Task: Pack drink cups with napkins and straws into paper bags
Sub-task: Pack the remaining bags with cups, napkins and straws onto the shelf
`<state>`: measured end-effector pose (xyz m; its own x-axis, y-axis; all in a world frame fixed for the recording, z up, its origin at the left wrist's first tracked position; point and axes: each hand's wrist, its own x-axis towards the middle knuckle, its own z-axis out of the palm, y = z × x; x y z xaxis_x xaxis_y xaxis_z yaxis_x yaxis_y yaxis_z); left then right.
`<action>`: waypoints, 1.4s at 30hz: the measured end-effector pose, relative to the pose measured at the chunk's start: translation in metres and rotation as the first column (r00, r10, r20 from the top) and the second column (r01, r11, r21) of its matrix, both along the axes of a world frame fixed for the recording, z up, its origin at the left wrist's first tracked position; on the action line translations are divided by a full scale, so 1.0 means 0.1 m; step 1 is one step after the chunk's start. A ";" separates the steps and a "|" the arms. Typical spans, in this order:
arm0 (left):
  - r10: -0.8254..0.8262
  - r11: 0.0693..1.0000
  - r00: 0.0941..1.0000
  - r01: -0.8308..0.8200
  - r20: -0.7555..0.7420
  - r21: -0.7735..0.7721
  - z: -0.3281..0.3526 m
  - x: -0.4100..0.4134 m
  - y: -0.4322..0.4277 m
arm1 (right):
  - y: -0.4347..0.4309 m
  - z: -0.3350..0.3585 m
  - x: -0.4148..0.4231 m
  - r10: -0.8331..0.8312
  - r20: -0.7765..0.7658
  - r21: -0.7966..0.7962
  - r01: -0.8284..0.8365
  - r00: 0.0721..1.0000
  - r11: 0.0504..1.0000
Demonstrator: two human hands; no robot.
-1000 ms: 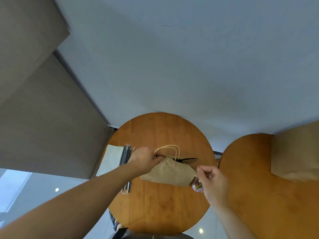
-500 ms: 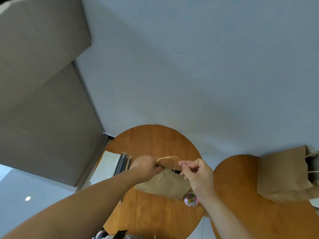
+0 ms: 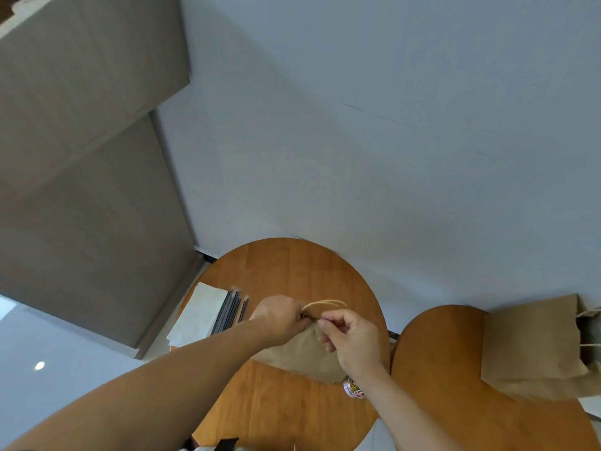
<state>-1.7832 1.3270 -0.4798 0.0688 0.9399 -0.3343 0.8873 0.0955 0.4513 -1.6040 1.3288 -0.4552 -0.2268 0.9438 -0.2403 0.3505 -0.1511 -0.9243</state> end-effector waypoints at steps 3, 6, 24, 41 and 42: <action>-0.036 0.998 0.999 0.036 -0.007 0.054 -0.04 0.01 -0.01 | 0.06 -0.05 -0.05 0.007 0.100 0.093 -0.017 0.995 0.996; -0.066 0.995 0.997 0.063 0.033 0.075 -0.07 -0.01 0.01 | 0.14 -0.11 -0.07 0.000 0.156 0.165 -0.027 0.988 0.986; -0.074 0.993 0.993 0.064 0.095 0.101 -0.21 -0.07 0.08 | 0.28 -0.21 -0.07 0.104 0.290 0.174 -0.160 0.951 0.972; -0.061 0.995 0.992 0.052 0.112 0.080 -0.14 -0.05 0.08 | 0.37 -0.16 -0.03 0.129 0.254 0.055 -0.148 0.958 0.988; -0.065 0.995 0.992 0.057 0.108 0.077 -0.14 -0.05 0.08 | 0.37 -0.16 -0.02 0.134 0.261 0.056 -0.153 0.956 0.987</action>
